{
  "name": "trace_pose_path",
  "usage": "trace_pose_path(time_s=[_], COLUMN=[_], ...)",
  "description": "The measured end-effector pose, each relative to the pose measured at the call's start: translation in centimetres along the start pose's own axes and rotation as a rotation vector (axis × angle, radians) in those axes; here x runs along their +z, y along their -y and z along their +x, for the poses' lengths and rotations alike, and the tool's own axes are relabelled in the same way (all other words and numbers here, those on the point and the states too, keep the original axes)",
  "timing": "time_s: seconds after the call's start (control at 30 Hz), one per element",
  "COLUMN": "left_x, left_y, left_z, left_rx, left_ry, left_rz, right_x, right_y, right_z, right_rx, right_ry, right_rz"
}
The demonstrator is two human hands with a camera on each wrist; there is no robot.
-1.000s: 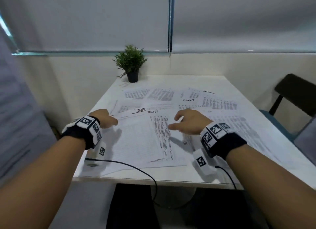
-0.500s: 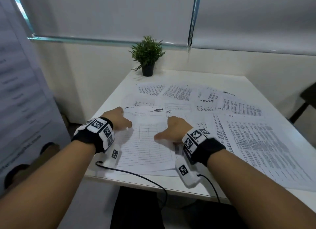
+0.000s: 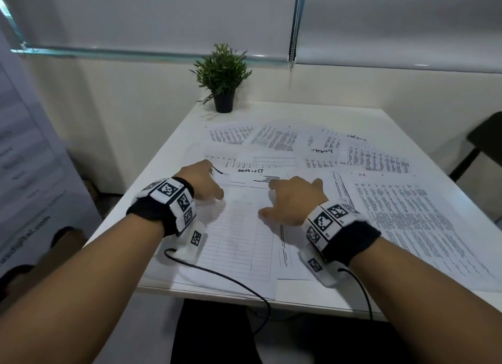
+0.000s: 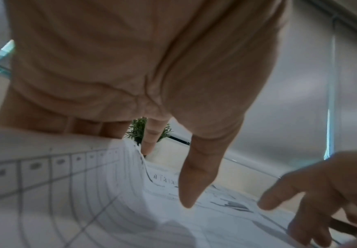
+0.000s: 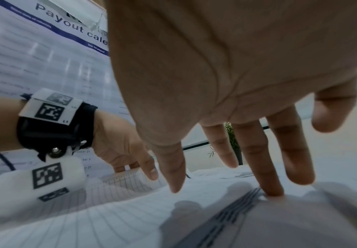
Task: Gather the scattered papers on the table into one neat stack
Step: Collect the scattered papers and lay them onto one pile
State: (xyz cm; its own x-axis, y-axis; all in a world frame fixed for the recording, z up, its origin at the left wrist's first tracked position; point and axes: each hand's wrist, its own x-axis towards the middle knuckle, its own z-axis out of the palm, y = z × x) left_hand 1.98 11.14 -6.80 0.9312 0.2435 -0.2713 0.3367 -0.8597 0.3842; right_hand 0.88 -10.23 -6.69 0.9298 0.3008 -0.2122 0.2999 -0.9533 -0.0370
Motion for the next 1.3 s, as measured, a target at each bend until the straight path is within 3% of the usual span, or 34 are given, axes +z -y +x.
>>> trace_pose_path(time_s=[0.3, 0.47, 0.6, 0.77, 0.87, 0.97, 1.07, 1.13, 1.2, 1.3], left_x=[-0.3, -4.1, -8.1, -10.3, -9.7, -8.6, -6.4, -4.6, -2.6, 0.0], left_y=[-0.4, -0.8, -2.4, -6.0, -8.9, -11.8, -14.9, -16.6, -17.1, -16.1], left_z=[-0.4, -2.4, -5.3, -9.2, -10.4, -10.3, -8.7, -7.5, -5.9, -3.6], left_rx=[-0.004, 0.066, 0.198, 0.488, 0.669, 0.777, 0.758, 0.647, 0.512, 0.394], left_ry=[-0.118, -0.239, -0.402, -0.442, -0.397, -0.219, -0.031, 0.039, 0.071, 0.071], left_rz=[-0.172, -0.226, -0.273, -0.285, -0.492, -0.891, -1.125, -1.069, -0.834, -0.487], right_x=[-0.6, -1.2, -1.6, -2.1, -3.2, -4.2, -5.1, -4.7, -3.6, -1.5], right_y=[-2.2, -4.2, -5.5, -7.0, -8.8, -11.9, -15.5, -18.7, -22.1, -27.0], right_z=[-0.4, -0.8, -1.0, -1.5, -2.6, -3.8, -6.0, -7.7, -9.0, -10.4], right_rx=[-0.013, 0.02, 0.065, 0.077, 0.034, -0.053, -0.081, 0.003, 0.166, 0.452], right_ry=[0.044, -0.112, -0.213, -0.228, -0.307, -0.463, -0.545, -0.586, -0.61, -0.516], right_rz=[0.422, 0.656, 0.898, 1.166, 1.26, 1.463, 1.563, 1.551, 1.448, 1.073])
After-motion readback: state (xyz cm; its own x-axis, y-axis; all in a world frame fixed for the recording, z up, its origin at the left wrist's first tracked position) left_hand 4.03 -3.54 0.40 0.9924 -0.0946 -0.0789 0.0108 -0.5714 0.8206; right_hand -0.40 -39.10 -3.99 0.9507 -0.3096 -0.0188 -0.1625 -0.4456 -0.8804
